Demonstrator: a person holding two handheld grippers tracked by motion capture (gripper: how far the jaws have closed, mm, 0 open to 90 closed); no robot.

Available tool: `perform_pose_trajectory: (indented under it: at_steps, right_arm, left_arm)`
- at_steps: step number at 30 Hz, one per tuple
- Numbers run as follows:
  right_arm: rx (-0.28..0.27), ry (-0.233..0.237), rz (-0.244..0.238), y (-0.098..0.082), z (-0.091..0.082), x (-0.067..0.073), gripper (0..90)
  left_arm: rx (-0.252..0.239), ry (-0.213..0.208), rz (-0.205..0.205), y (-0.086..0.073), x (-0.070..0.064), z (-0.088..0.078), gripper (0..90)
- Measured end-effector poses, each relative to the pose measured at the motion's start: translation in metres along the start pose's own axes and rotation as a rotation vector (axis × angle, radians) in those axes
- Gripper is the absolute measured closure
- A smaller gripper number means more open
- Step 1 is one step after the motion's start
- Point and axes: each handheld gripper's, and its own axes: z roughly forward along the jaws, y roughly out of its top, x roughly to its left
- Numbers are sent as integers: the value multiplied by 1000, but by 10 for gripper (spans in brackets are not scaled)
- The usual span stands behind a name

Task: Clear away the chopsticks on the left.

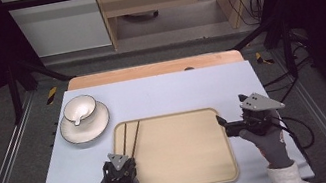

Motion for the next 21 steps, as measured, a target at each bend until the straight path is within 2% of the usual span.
perform_pose_trajectory:
  at_steps: [13, 17, 21]
  right_arm:
    - [2, -1, 2, 0, 0, -1, 21]
    - [0, -2, 0, 0, -1, -2, 20]
    - [-4, -5, 4, 1, -2, -2, 20]
  left_arm:
    - [-5, -8, 10, 5, 3, -1, 793]
    - [-44, -39, 16, 13, 6, -8, 748]
    - [-92, -83, 49, 27, 9, -15, 678]
